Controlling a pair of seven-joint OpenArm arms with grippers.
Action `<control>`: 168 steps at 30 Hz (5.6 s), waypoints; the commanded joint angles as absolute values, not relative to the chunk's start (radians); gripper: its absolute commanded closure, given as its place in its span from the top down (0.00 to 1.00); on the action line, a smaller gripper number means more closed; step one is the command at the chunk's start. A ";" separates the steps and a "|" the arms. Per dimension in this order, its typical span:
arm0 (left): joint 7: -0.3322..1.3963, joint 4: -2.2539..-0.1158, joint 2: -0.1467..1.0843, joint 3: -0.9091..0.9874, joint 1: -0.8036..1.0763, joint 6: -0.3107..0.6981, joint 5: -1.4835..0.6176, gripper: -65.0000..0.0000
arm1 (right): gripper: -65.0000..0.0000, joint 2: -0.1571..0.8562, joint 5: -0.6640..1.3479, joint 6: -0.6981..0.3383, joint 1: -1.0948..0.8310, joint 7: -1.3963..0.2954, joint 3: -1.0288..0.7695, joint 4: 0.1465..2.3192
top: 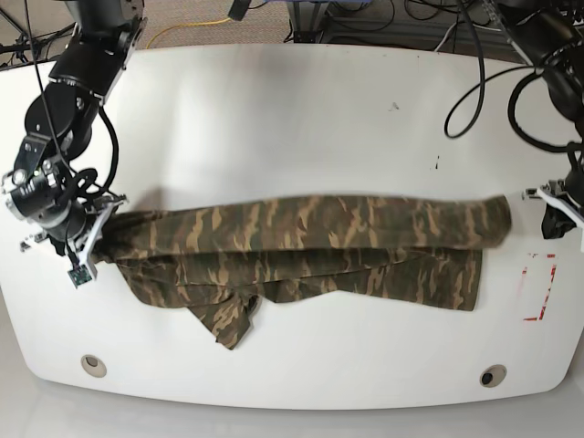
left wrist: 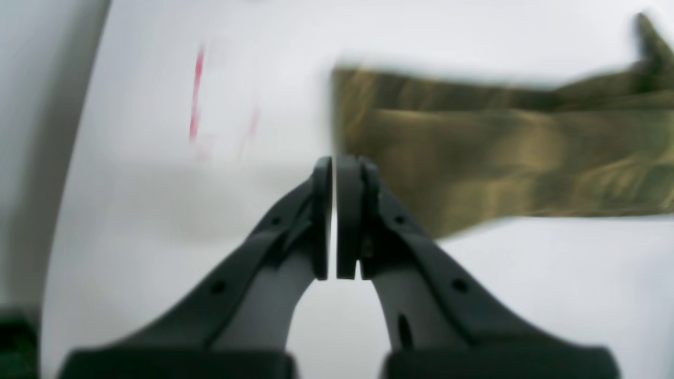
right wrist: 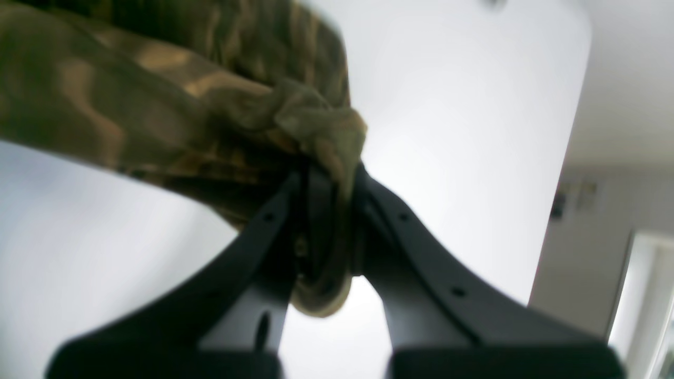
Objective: Fold the T-shirt properly
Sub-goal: 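Lay the shirt down flat and open both grippers, then regrasp the shirt edge with the left gripper beside the right gripper's hold, then pull the shirt edge apart with both grippers to smooth it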
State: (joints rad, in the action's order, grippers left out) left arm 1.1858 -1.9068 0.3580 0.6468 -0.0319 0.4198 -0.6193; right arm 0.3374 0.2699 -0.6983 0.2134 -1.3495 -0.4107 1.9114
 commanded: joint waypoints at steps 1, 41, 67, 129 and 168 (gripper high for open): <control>1.158 -1.926 0.378 0.661 0.021 0.423 -0.690 0.00 | 0.00 0.335 0.271 -0.698 0.182 -1.336 -0.424 1.943; 1.067 -1.810 0.140 0.456 0.110 0.415 -0.346 0.70 | 0.00 0.302 0.271 -0.698 -0.088 -1.290 -0.470 1.960; 0.937 -1.497 0.136 0.334 -0.065 0.418 -0.334 0.34 | 0.00 0.277 0.269 -0.698 -0.070 -1.287 -0.470 1.962; 1.041 -1.844 0.335 0.645 0.282 0.682 -0.329 0.00 | 0.42 0.232 0.271 -0.698 -0.277 -1.294 -0.615 1.890; 1.040 -1.954 0.165 0.498 0.305 0.698 -0.337 0.38 | 0.54 0.337 1.145 -0.698 -0.407 -1.396 -0.898 1.647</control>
State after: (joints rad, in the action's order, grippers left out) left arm 1.0569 -1.9385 0.1757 0.5007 0.2893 0.6971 -0.3481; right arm 0.3294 1.1229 -0.6922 -0.4034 -1.4048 -0.8963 1.6279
